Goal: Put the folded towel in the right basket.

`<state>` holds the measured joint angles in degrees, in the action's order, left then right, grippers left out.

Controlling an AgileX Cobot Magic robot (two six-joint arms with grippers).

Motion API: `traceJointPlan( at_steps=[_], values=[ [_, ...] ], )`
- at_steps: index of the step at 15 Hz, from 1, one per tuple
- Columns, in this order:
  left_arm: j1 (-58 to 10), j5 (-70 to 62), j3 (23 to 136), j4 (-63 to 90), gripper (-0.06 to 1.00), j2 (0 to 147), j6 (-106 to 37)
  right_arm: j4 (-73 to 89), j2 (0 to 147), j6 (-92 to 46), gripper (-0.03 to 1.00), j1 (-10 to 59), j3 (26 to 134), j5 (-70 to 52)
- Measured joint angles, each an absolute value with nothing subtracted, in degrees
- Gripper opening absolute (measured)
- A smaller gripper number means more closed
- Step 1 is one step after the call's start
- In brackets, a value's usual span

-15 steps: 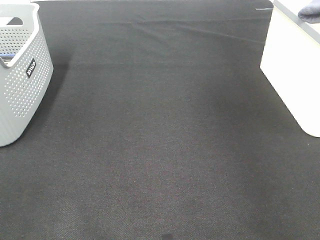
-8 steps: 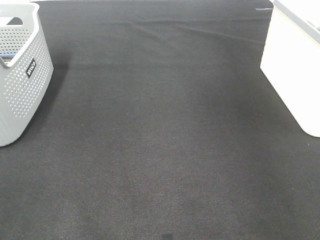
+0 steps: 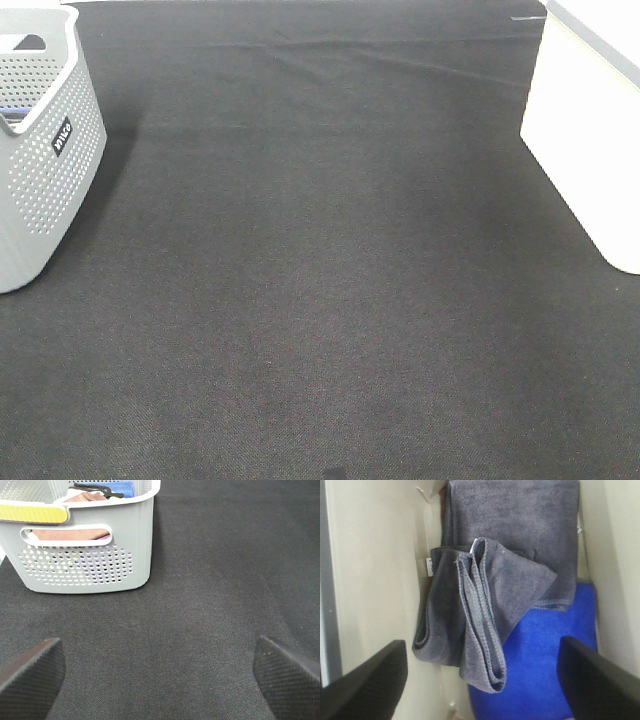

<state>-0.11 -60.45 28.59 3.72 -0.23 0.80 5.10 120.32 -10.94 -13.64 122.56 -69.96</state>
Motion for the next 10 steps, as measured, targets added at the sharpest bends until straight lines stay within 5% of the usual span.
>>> traceJointPlan(
  at_steps=[6, 10],
  values=[
    [-0.1, -60.4, 28.6, 3.7, 0.97, -0.2, 0.8, 13.7, 115.7, -10.5, 0.78, -13.1, 122.6, -70.0],
    [-0.1, -60.4, 28.6, 3.7, 0.97, -0.2, 0.8, 11.2, 110.7, -8.9, 0.78, -6.2, 122.5, -70.0]
  ],
)
